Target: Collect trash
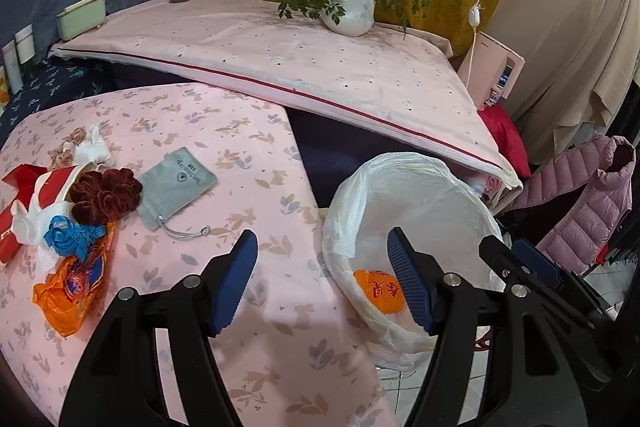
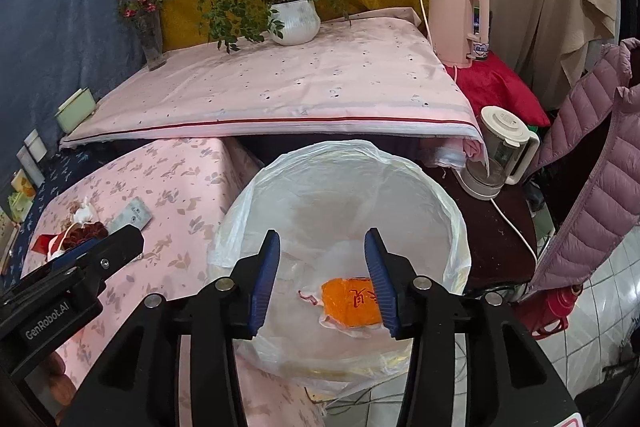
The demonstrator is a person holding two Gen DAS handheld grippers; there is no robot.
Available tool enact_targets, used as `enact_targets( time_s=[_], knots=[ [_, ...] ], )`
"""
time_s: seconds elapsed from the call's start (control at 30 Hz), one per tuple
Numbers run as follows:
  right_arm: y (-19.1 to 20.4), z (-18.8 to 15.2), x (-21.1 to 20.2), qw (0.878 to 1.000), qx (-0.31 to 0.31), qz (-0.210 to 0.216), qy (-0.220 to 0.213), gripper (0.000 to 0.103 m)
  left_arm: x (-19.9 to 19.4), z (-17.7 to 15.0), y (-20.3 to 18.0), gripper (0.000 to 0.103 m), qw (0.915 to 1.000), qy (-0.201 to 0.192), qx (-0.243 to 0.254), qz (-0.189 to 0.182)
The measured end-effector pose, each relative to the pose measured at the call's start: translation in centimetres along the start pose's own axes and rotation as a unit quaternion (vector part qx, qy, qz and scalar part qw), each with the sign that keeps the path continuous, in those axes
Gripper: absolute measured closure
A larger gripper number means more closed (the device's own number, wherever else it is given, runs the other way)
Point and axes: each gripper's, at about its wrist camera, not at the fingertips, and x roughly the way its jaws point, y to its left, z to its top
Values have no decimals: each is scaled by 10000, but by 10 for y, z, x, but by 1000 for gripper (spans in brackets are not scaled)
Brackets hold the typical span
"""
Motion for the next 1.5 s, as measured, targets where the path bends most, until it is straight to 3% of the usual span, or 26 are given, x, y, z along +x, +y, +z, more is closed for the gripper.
enact_targets(
  time_s=[0.3, 0.87, 1.0, 1.5],
  knots=[
    [36, -7, -4, 9993, -290, 228, 57, 58, -16, -8, 39, 39, 9985, -17, -299, 449],
    [102, -22, -10, 9949, -792, 599, 166, 58, -40, -26, 106, 31, 9923, -22, -810, 942],
    [115, -25, -9, 9937, -873, 680, 197, 55, -44, -29, 118, 23, 9898, -48, -884, 1117],
    [166, -40, -6, 9868, -1280, 946, 298, 47, -50, -49, 189, 16, 9769, 104, -1458, 1555]
  ],
)
